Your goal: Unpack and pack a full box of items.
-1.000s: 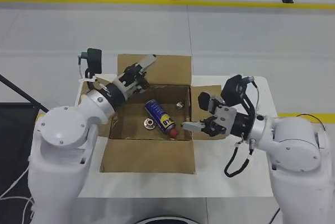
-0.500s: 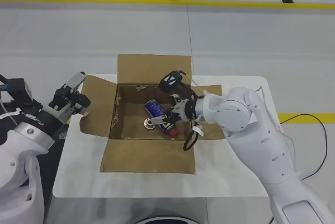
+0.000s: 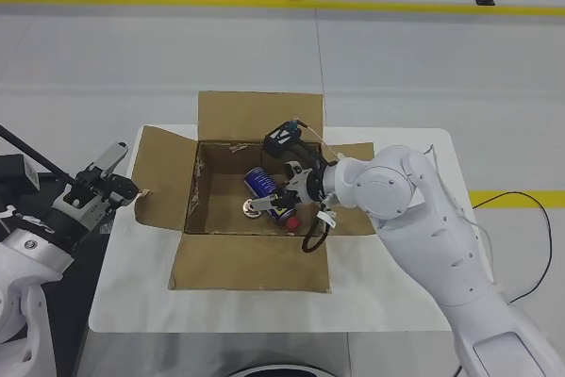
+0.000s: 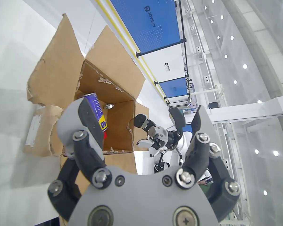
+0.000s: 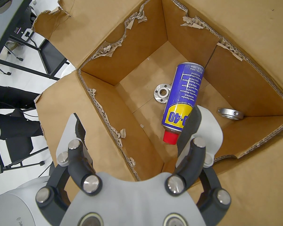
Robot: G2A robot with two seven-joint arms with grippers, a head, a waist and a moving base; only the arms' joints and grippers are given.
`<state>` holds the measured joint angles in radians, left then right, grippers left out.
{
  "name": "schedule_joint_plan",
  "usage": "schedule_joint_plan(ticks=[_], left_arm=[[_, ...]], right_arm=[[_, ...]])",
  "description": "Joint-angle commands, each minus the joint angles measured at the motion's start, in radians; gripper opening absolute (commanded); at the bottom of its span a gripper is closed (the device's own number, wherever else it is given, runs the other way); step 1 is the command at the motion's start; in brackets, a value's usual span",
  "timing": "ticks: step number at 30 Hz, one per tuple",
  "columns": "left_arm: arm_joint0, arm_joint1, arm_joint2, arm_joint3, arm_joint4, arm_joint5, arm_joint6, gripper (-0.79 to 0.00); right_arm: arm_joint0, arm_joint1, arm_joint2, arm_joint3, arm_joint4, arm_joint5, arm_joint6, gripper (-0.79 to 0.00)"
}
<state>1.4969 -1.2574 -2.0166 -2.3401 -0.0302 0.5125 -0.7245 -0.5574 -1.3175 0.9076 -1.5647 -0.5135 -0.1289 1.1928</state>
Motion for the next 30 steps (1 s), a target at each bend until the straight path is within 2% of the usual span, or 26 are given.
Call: schedule_joint_plan(ticks=[1, 7, 14, 24, 30], left_arm=[[0.0, 0.0, 0.0, 0.0, 0.0, 0.0, 0.0, 0.0], [0.0, 0.0, 0.0, 0.0, 0.0, 0.0, 0.0, 0.0], [0.0, 0.0, 0.0, 0.0, 0.0, 0.0, 0.0, 0.0], [0.001, 0.0, 0.001, 0.0, 0.0, -0.004, 0.002, 0.0], [0.022, 0.001, 0.035, -0.004, -0.017, -0.023, 0.06, 0.0]], right_arm=[[0.004, -0.002, -0.036, 0.009, -0.089, 0.043, 0.008, 0.0], [0.066, -0.036, -0.145, 0.094, -0.149, 0.129, -0.015, 0.0], [0.145, -0.084, -0.236, 0.263, -0.133, 0.173, -0.012, 0.0], [0.127, -0.087, -0.249, 0.278, -0.137, 0.153, -0.031, 0.0], [0.152, -0.118, -0.3, 0.337, -0.157, 0.179, -0.042, 0.0]])
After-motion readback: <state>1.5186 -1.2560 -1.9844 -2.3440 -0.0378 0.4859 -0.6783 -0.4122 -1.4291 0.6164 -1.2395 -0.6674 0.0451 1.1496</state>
